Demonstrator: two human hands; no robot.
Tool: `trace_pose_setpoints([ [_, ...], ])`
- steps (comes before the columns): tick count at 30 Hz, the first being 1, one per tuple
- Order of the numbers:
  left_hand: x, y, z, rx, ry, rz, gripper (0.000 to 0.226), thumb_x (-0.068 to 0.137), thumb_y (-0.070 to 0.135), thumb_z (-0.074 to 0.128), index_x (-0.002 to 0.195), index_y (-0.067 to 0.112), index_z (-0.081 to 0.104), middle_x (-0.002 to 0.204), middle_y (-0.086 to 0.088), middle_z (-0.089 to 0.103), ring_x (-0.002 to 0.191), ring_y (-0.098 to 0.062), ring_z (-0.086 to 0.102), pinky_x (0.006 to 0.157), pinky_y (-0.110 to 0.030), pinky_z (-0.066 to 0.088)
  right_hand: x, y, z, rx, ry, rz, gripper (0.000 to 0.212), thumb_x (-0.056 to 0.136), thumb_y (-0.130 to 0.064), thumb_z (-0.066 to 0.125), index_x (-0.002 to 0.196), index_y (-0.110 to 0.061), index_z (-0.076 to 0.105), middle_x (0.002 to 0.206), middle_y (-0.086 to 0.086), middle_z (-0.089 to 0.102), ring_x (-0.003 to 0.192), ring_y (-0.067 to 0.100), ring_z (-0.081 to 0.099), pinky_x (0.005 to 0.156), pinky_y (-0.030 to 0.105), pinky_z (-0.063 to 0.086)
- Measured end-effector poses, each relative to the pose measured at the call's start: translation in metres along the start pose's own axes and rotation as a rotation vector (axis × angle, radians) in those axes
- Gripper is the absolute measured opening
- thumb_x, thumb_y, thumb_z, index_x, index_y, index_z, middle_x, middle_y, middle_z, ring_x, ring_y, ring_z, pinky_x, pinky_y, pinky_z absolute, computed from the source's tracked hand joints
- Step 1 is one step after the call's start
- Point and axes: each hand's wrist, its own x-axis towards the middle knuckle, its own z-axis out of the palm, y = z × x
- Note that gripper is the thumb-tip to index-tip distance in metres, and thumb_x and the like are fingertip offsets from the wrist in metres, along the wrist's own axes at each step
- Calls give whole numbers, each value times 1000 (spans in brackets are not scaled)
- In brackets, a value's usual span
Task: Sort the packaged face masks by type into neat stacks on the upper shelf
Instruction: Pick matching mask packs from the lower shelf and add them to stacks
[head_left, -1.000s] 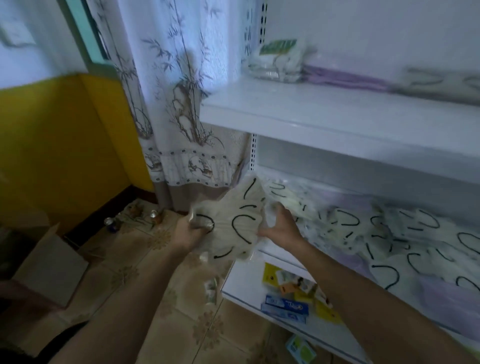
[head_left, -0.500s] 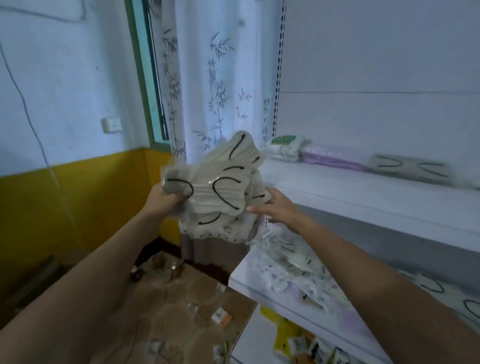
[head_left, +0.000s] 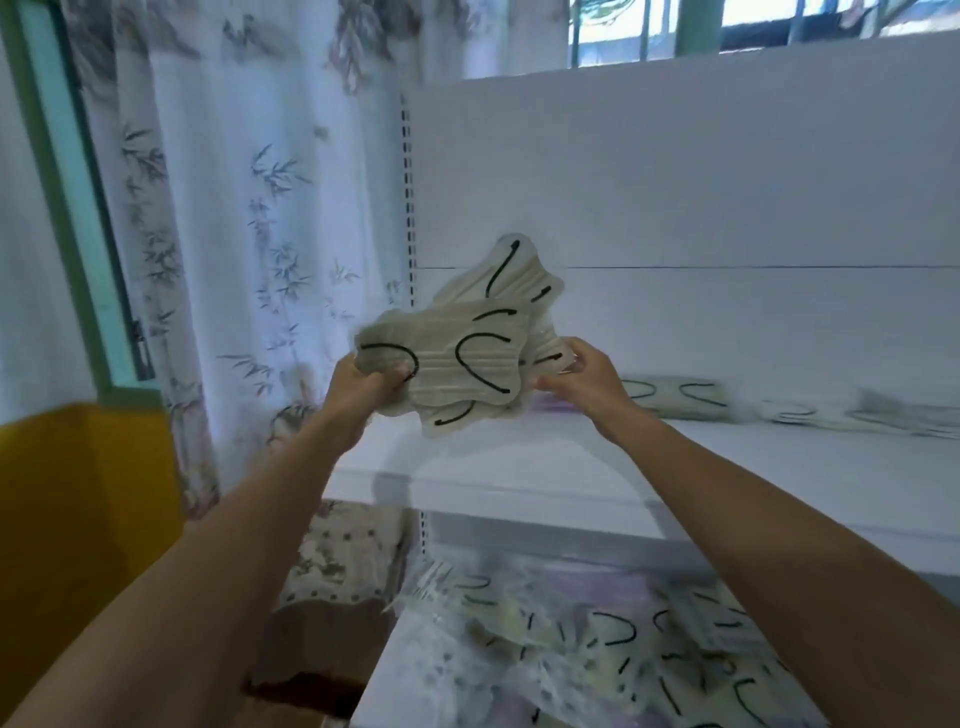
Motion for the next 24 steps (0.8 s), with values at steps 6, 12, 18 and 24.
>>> trace_pose_setpoints([
  [6, 24, -42, 32, 3, -177, -95, 39, 69, -2, 77, 104, 5, 63, 102, -15, 68, 87, -28, 65, 73, -34, 55, 4, 34, -22, 35, 14, 171, 65, 76, 3, 72, 129, -19, 41, 125, 6, 55, 95, 11, 58, 80, 26, 47],
  [12, 29, -70, 54, 111, -252, -99, 37, 74, -12, 65, 108, -3, 55, 70, -10, 60, 51, -14, 55, 47, -25, 46, 8, 66, -38, 72, 143, 335, 79, 58, -20, 85, 125, -20, 43, 133, -1, 44, 118, 20, 50, 82, 35, 43],
  [18, 46, -59, 62, -11, -253, -43, 46, 74, -10, 67, 118, 1, 55, 100, -4, 65, 90, -21, 62, 75, -28, 55, 17, 53, -60, 215, 270, 228, 66, 78, -11, 73, 134, -24, 41, 123, 5, 55, 112, 20, 54, 87, 36, 43],
  [24, 36, -77, 59, -47, -318, -163, 47, 67, 12, 79, 108, 8, 59, 101, -11, 69, 96, -29, 64, 83, -37, 55, 5, 61, -56, -25, 122, 288, 65, 74, -3, 74, 126, -31, 46, 114, 0, 50, 104, 14, 52, 83, 27, 41],
])
